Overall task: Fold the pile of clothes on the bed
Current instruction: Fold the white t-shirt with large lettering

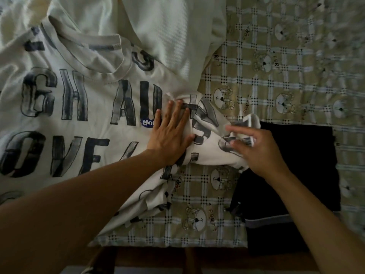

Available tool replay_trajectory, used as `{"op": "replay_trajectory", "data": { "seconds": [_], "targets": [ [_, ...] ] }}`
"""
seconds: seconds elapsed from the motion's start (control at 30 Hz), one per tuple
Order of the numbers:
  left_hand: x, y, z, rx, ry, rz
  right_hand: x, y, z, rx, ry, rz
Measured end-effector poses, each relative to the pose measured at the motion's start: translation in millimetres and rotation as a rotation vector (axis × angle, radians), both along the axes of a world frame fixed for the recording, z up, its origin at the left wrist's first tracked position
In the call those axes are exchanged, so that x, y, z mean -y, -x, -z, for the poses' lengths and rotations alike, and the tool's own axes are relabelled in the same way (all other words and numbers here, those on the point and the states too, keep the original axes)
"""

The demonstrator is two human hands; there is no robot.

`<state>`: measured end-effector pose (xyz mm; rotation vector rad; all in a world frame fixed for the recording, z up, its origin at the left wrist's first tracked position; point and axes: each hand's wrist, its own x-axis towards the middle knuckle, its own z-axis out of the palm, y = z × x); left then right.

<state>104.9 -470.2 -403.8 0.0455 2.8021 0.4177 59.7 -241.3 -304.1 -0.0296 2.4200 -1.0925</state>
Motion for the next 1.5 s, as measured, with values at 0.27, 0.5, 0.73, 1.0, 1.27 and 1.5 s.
{"op": "replay_trajectory", "data": {
  "seconds": [0.27, 0.5, 0.73, 1.0, 1.27, 1.5],
  "targets": [
    [-6, -8, -4, -0.09, 0.052, 0.114, -9, -25, 9, 0.043, 0.034, 0.179],
    [-10, -11, 10, 0.005, 0.101, 0.157, 7, -27, 12, 0.157, 0.066, 0.168],
    [4, -44, -21, 0.078, -0.129, 0.092, 64, -3, -41, 0.135, 0.021, 0.044],
    [23, -99, -35, 0.098, -0.183, 0.027, 218, -14, -34, 0.22, 0.242, -0.29],
    [39, -110, -43, 0.025, -0.268, 0.106, 196, -33, 36, -0.163, -0.186, -0.227],
    [91, -85, -50, -0.232, -0.419, -0.741, 153, -49, 52, -0.158, -0.252, -0.346]
  ]
}}
